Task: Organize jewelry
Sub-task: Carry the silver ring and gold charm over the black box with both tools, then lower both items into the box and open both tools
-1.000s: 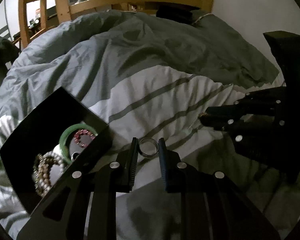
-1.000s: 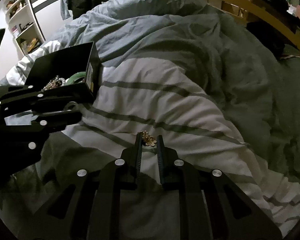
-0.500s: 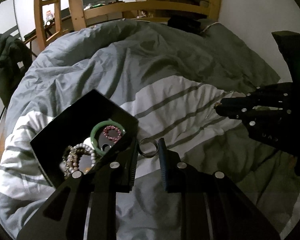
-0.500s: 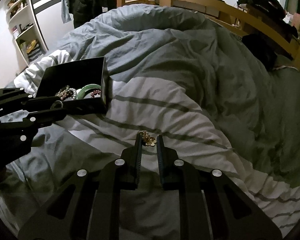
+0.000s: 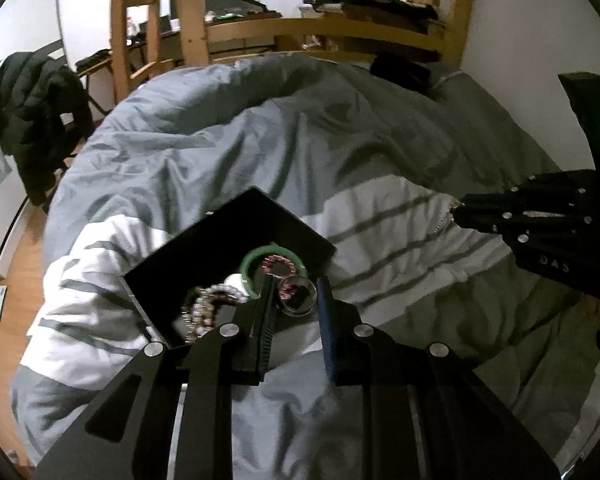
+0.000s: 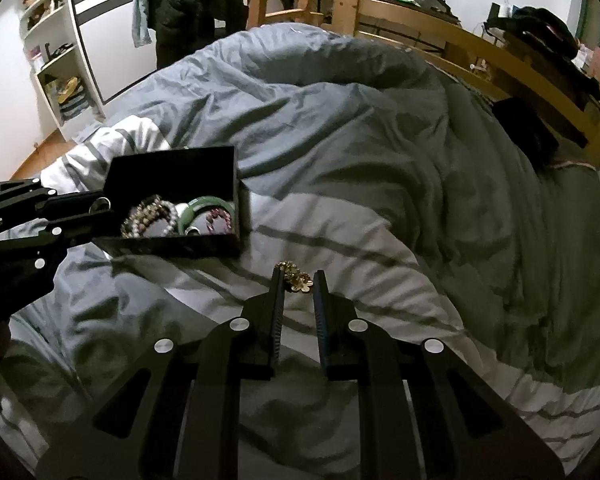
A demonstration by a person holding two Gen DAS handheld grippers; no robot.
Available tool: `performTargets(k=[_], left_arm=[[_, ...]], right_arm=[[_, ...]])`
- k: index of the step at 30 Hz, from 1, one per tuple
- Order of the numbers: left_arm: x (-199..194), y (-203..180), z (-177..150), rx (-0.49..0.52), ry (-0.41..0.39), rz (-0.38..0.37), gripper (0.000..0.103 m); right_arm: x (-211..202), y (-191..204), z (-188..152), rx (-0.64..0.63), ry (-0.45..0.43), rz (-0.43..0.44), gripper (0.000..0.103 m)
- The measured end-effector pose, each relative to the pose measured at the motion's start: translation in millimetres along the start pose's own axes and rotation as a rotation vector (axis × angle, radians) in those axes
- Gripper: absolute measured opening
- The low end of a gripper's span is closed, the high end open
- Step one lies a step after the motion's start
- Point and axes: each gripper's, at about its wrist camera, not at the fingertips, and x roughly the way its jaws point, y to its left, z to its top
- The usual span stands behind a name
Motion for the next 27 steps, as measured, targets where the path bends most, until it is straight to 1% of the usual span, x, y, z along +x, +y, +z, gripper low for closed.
performTargets(k=[10, 16, 22, 27], left_arm=[[-10.8, 48.2, 4.0, -0.089, -0.017, 0.043, 0.02], [-12.1, 64.2, 2.3, -0.115, -0.014, 0.063, 0.02], [-6.8, 74.0, 1.1, -0.146, -0.001, 0.059, 0.02], [4.2, 76.1, -0.6, -0.158, 0.026, 0.057, 0.02]], right_arm=[[-4.2, 30.8, 35.3, -0.043, -0.024, 0.021, 0.015], [2.6, 46.4, 52.8, -0.065, -0.024, 0.038, 0.015], [11.0, 61.9, 66.4, -0.075, -0.024, 0.069, 0.015], [21.0, 70.9, 77.3, -0.051, -0.014, 0.129, 0.015]])
